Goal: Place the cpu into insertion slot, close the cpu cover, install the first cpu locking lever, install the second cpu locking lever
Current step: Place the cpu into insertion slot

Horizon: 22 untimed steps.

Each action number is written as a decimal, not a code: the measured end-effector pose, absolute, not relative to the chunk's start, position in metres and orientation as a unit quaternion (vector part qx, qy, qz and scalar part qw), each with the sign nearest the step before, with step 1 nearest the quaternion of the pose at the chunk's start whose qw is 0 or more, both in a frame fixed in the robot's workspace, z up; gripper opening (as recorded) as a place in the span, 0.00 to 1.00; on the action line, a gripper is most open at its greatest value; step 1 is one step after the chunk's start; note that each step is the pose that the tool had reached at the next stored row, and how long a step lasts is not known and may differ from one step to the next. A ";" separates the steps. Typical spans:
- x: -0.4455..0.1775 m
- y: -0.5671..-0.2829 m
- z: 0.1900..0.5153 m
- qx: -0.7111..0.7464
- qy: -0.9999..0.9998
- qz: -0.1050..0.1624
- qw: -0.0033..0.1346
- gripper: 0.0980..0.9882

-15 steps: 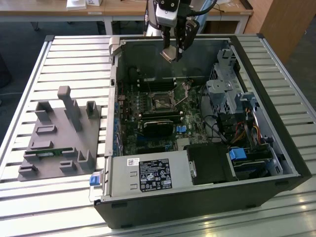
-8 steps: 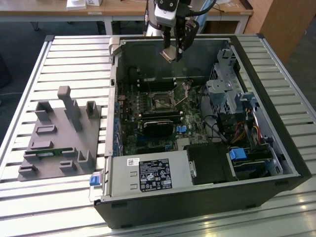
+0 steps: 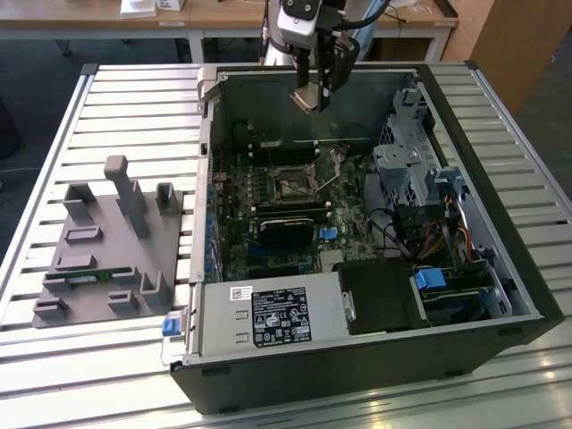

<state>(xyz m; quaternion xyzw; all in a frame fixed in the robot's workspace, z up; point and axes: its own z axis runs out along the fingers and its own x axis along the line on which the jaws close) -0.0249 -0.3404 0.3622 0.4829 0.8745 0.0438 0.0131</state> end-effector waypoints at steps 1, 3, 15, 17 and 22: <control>-0.025 -0.340 0.362 0.485 0.873 0.044 0.013 0.49; -0.025 -0.340 0.362 0.489 0.871 0.044 0.013 0.49; -0.025 -0.340 0.362 0.512 0.858 0.043 0.015 0.49; -0.025 -0.340 0.362 0.516 0.856 0.043 0.015 0.49; -0.025 -0.340 0.362 0.525 0.850 0.043 0.015 0.49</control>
